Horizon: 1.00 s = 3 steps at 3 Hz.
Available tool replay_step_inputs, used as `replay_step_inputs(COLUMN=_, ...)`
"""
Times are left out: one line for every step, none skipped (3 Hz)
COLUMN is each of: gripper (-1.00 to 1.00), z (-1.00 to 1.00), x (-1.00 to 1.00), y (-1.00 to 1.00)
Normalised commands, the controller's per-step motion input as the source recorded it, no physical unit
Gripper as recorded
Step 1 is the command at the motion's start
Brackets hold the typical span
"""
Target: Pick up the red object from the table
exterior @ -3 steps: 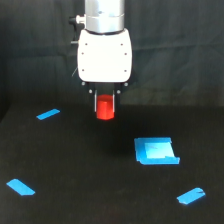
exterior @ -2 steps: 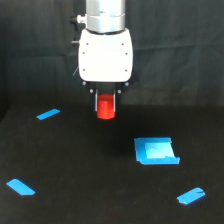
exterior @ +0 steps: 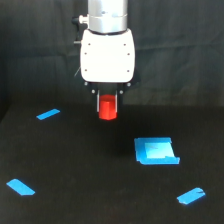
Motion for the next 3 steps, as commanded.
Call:
replay_step_inputs(gripper=-1.0, z=0.04, x=0.02, y=0.04)
replay_step_inputs(gripper=-0.9, z=0.02, x=-0.01, y=0.01)
replay_step_inputs(gripper=-0.96, z=-0.12, x=0.07, y=0.02)
